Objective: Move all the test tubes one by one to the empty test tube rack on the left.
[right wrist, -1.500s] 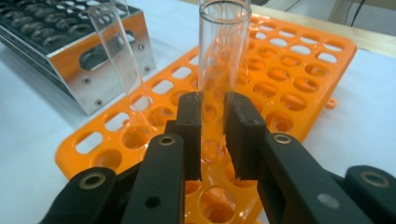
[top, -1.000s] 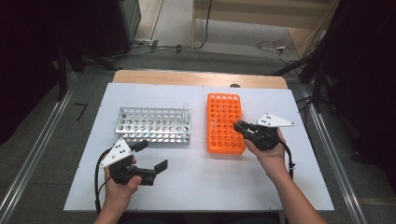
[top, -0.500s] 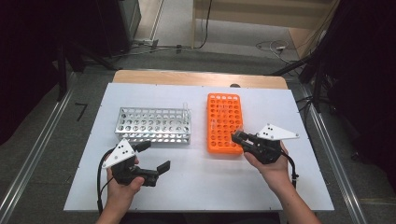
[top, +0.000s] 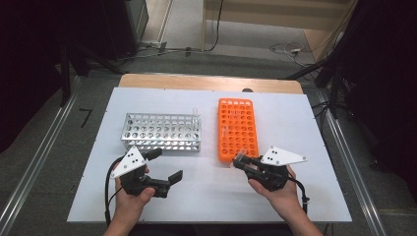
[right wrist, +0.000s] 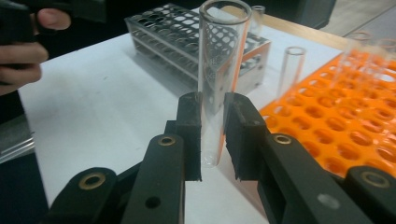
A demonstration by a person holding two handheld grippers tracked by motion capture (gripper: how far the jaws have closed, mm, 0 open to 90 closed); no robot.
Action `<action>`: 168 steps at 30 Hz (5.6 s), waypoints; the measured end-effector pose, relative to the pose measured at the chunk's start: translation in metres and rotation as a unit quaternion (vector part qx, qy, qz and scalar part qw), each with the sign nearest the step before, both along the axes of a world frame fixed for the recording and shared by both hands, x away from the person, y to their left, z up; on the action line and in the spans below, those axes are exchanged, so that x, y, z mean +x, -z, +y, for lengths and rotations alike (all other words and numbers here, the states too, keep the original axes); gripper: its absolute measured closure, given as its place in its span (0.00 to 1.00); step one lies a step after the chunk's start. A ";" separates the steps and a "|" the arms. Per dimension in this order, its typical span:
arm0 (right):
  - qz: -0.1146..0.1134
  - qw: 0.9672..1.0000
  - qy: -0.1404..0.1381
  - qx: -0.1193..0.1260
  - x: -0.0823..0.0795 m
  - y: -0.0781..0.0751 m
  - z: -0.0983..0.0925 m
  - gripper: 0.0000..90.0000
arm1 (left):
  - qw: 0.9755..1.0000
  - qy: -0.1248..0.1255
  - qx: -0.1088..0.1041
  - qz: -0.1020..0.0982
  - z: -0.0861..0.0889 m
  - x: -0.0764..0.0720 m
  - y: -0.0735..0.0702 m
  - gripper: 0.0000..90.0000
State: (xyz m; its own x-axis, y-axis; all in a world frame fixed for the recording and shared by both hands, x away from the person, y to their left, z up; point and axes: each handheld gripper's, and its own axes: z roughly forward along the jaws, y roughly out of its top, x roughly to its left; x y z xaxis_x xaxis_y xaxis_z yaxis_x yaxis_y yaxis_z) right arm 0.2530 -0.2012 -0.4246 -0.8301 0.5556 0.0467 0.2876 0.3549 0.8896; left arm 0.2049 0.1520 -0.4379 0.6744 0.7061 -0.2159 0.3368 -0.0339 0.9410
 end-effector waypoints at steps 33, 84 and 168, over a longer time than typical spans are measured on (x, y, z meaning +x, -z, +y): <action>-0.012 0.995 -0.069 -0.069 -0.027 0.019 0.065 0.83 | 0.997 0.068 0.034 0.003 -0.067 -0.007 -0.009 0.48; 0.006 0.998 -0.056 -0.032 -0.023 0.016 0.050 0.08 | 0.997 0.057 0.048 -0.004 -0.063 -0.002 -0.010 0.84; 0.018 0.995 0.092 -0.014 -0.016 0.028 -0.118 0.00 | 0.993 -0.085 0.080 -0.011 -0.018 0.160 -0.044 0.84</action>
State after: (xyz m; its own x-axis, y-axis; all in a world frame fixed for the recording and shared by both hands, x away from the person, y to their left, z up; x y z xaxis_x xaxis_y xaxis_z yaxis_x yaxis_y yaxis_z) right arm 0.2375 -0.3191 -0.4529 -0.7122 0.6996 0.0570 0.3820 0.3181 0.8677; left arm 0.3647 0.1343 -0.3936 0.5463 0.8340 -0.0776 0.3292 -0.1286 0.9355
